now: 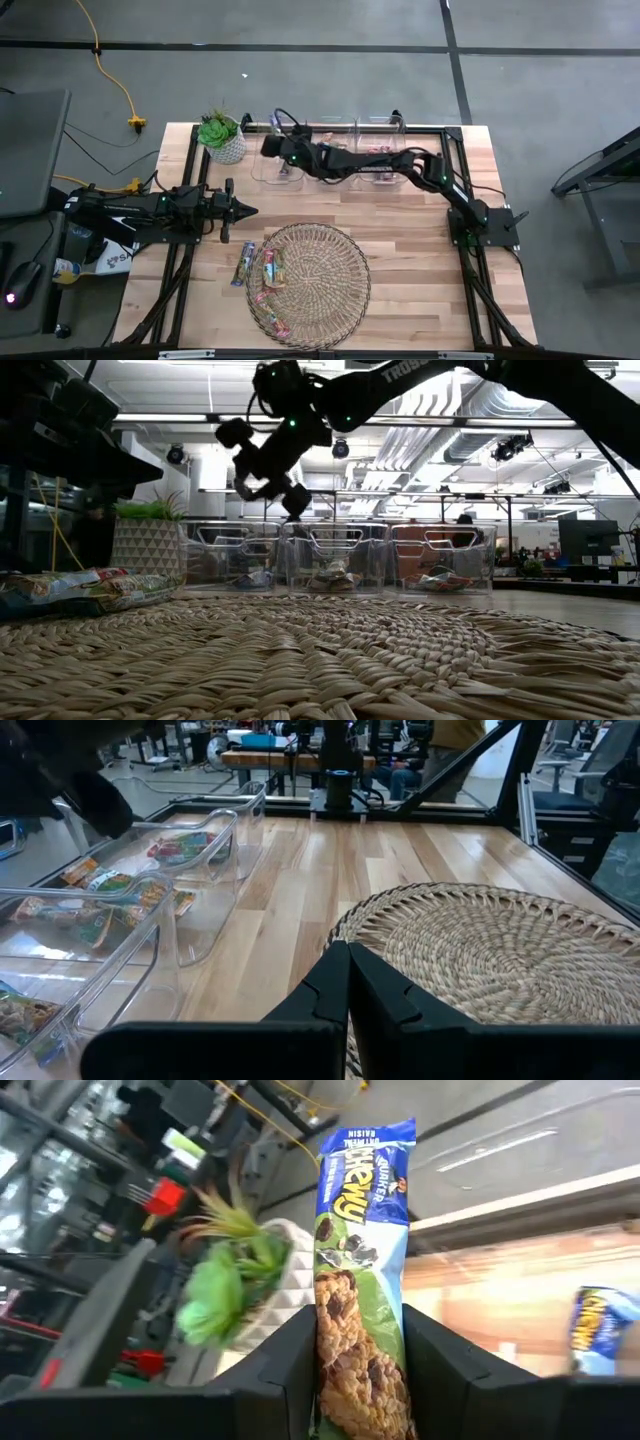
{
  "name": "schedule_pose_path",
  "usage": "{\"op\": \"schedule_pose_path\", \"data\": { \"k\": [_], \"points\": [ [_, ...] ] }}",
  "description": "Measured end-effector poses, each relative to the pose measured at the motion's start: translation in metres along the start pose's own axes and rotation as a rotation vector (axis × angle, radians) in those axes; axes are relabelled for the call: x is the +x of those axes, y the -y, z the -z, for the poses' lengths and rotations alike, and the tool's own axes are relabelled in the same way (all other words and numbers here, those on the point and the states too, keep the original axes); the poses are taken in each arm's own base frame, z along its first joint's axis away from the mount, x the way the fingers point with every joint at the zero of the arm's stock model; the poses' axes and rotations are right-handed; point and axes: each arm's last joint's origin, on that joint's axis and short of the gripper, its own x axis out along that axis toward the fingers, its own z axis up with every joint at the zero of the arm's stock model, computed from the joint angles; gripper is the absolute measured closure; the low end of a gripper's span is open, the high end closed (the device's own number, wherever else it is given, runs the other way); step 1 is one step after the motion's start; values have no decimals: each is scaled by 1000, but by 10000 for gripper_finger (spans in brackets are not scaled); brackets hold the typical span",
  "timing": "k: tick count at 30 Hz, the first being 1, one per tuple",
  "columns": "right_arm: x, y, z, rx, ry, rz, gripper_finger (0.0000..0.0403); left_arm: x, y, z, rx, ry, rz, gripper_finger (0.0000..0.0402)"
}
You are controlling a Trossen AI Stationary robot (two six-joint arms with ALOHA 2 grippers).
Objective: Pick and place Granola Bars by type
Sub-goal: Put the blue granola bar into the left transparent bin
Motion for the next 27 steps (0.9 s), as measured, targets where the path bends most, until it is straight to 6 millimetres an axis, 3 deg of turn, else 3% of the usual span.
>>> {"op": "schedule_pose_path", "data": {
  "k": [14,27],
  "points": [
    [9,30,-8,-88,-160,174,286,0,0,0,0,0,0,400],
    [8,36,-5,-120,-246,218,286,0,0,0,0,0,0,400]
  ]
}}
